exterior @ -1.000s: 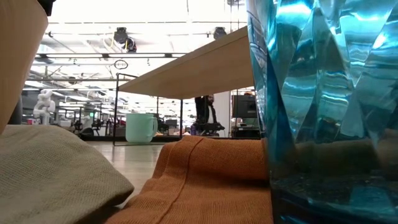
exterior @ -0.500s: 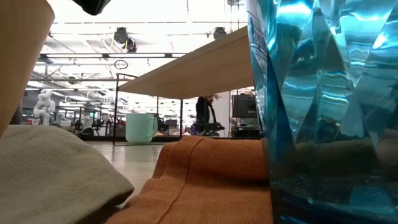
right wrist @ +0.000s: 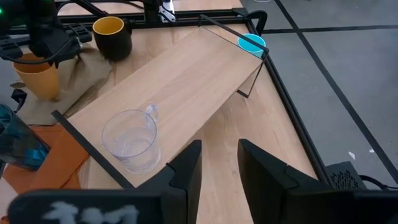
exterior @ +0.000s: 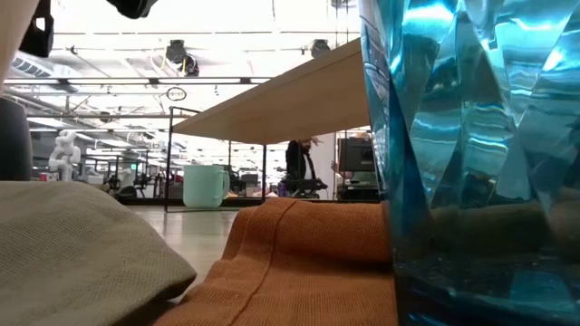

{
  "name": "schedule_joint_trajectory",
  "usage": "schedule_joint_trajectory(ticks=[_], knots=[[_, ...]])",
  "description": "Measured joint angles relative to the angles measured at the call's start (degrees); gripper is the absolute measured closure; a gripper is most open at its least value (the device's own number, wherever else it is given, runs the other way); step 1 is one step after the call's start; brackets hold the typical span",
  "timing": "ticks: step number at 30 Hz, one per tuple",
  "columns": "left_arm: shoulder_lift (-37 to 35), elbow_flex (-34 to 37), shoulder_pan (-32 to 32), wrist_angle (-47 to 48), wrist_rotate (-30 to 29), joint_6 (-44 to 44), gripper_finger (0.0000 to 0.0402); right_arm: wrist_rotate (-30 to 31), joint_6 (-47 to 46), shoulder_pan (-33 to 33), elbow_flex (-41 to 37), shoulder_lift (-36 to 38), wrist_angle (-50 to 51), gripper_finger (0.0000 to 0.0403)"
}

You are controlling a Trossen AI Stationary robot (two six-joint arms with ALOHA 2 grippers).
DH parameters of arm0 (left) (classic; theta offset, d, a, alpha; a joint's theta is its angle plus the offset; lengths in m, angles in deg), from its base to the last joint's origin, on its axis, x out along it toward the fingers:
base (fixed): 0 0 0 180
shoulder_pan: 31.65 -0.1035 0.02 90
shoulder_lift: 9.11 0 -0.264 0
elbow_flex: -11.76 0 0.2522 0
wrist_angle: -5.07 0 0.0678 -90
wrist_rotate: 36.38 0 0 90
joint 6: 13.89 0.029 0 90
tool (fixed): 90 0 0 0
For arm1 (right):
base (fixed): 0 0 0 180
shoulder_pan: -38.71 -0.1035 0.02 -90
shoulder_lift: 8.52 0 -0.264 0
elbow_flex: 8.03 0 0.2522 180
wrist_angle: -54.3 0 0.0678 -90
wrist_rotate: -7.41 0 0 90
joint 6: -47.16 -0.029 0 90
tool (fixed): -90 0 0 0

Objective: Stack small to large cups/mugs on shelf
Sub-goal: Put the yellow cup on the shelf

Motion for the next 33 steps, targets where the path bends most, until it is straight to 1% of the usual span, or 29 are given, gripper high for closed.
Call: schedule_joint_trajectory(ticks=[4,6,10,15,20,23,26,28,33], knots=[[-2.6,0.0,-1.1,0.3,-0.2,1.0,0.0398,0.4,1.1,0.0,0.0,0.0,0.1,0.0307],[-4.6,0.0,-1.9,0.4,-1.4,1.0,0.0399,0.4,1.0,0.0,0.0,0.0,0.1,0.0307],[-9.8,-0.9,-3.9,0.2,-6.9,0.7,0.0399,0.4,0.0,0.0,0.0,0.0,1.0,0.0307],[-15.7,-4.0,-7.3,1.5,-14.1,4.3,0.04,0.5,-0.5,0.0,0.0,-0.2,2.5,0.0307],[-18.0,-9.1,-11.0,3.3,-17.0,8.6,0.04,0.5,-0.9,0.0,0.0,-0.1,2.3,0.0307],[-18.0,-12.9,-12.8,3.0,-17.1,11.7,0.04,0.5,-1.8,0.0,0.0,-0.2,2.2,0.0307],[-18.0,-15.3,-14.7,1.3,-15.8,15.1,0.04,0.5,-2.3,0.0,0.0,-0.2,2.2,0.0307],[-18.0,-16.5,-16.3,-0.2,-14.6,15.6,0.04,0.4,-2.8,0.0,0.0,-0.2,2.2,0.0307],[-18.0,-20.1,-21.1,0.6,-6.8,16.5,0.04,0.4,-3.3,0.0,-1.3,-0.2,0.6,0.0307]])
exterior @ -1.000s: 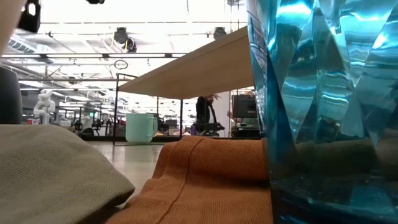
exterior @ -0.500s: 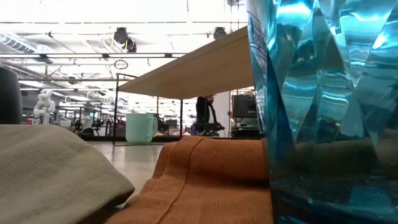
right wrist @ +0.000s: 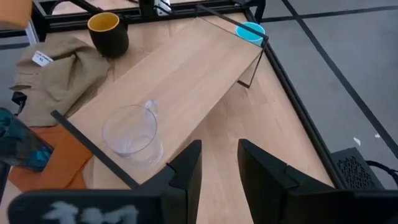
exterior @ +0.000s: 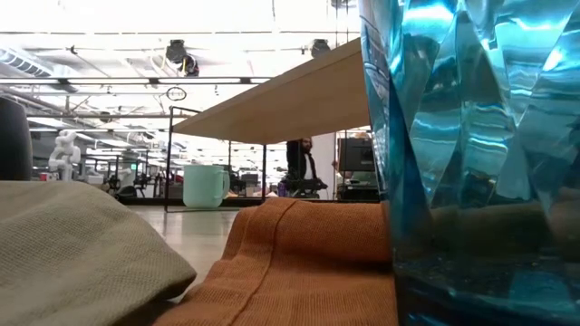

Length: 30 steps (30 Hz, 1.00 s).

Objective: Stack small to large cups/mugs on shelf
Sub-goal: Put the yellow cup on the shelf

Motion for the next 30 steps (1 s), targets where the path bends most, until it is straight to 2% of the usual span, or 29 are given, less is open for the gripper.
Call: schedule_joint_trajectory(ticks=[7,13,16,19,22,25,28,30], knots=[[0.5,-2.0,-6.9,1.6,5.3,-4.3,0.04,-2.2,-2.0,0.0,-8.8,1.6,-5.1,0.0307],[4.4,-6.7,-9.5,12.2,5.1,-4.0,0.04,-6.3,-3.8,-0.1,-16.3,3.8,-12.7,0.0307],[8.7,-11.9,-9.7,20.9,4.5,-1.8,0.04,-6.3,-3.8,-0.1,-17.3,4.7,-16.4,0.0307],[14.0,-18.6,-9.5,26.4,4.0,0.0,0.04,-6.2,-3.1,-0.1,-17.4,5.3,-19.6,0.0307],[18.8,-26.5,-9.0,27.0,2.0,2.8,0.04,-6.1,-1.7,0.0,-17.4,5.5,-21.7,0.0307],[23.1,-33.3,-8.9,34.3,0.6,4.4,0.04,-6.0,-1.5,0.0,-17.4,5.5,-22.0,0.0307],[23.8,-31.2,-9.5,38.0,2.5,2.7,0.04,-5.9,-1.7,0.0,-17.4,5.4,-22.0,0.0307],[23.9,-30.4,-9.4,35.9,2.6,0.9,0.0401,-5.9,-2.3,0.0,-17.4,5.4,-21.9,0.0307]])
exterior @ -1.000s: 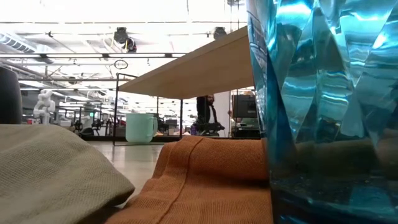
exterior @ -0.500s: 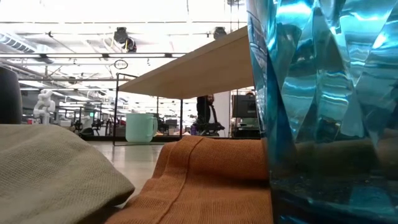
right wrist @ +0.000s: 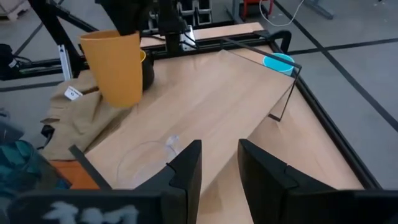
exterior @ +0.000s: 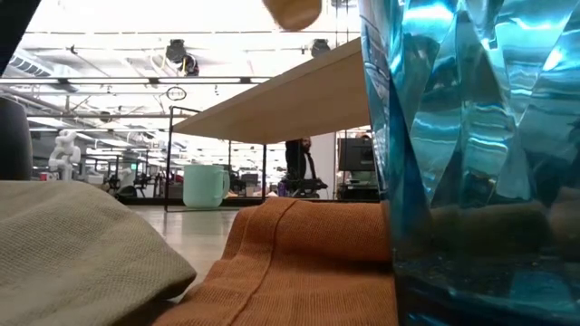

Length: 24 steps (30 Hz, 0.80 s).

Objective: Stack small to large cups/mugs on shelf
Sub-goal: Put the yellow cup on the shelf

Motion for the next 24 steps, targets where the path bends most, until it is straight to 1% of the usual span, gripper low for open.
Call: schedule_joint_trajectory(ticks=[3,9,17,24], knots=[[-0.4,-0.3,1.1,-4.1,-2.2,-1.5,0.0401,0.0,-0.8,0.0,0.0,0.0,0.0,0.0307],[0.3,-0.3,1.5,-4.7,-4.3,-4.7,0.0401,0.0,-1.0,0.0,0.0,-0.3,0.0,0.0307],[4.0,-0.2,4.1,-6.3,-3.9,-6.6,0.0401,-0.2,-2.0,0.0,-1.1,0.0,-1.5,0.0307],[5.0,-0.3,4.4,-7.1,-3.6,-7.1,0.0401,-0.4,-3.9,-0.1,-3.7,0.6,-3.8,0.0307]])
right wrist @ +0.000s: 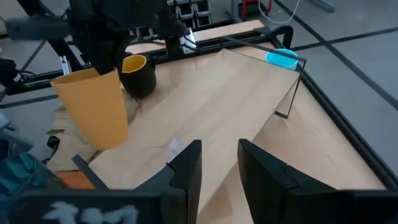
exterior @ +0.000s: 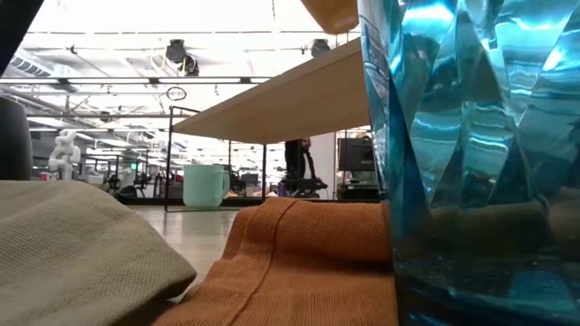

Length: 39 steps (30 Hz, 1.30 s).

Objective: Stack small to large cups/mugs on shelf
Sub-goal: Put the yellow cup on the shelf

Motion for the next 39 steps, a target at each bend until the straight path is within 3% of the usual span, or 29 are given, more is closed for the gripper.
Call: schedule_joint_trajectory(ticks=[23,30,39], knots=[[0.6,0.0,-0.4,0.1,-0.3,-4.0,0.0401,0.0,0.0,0.0,-5.1,0.6,-4.0,0.0307],[4.3,0.0,0.4,-1.3,3.0,-4.3,0.0401,-0.1,0.0,0.0,-5.2,1.4,-3.9,0.0307],[4.7,0.0,-0.2,-2.5,1.0,-4.6,0.0401,-0.1,0.0,0.0,-5.2,1.9,-3.7,0.0307]])
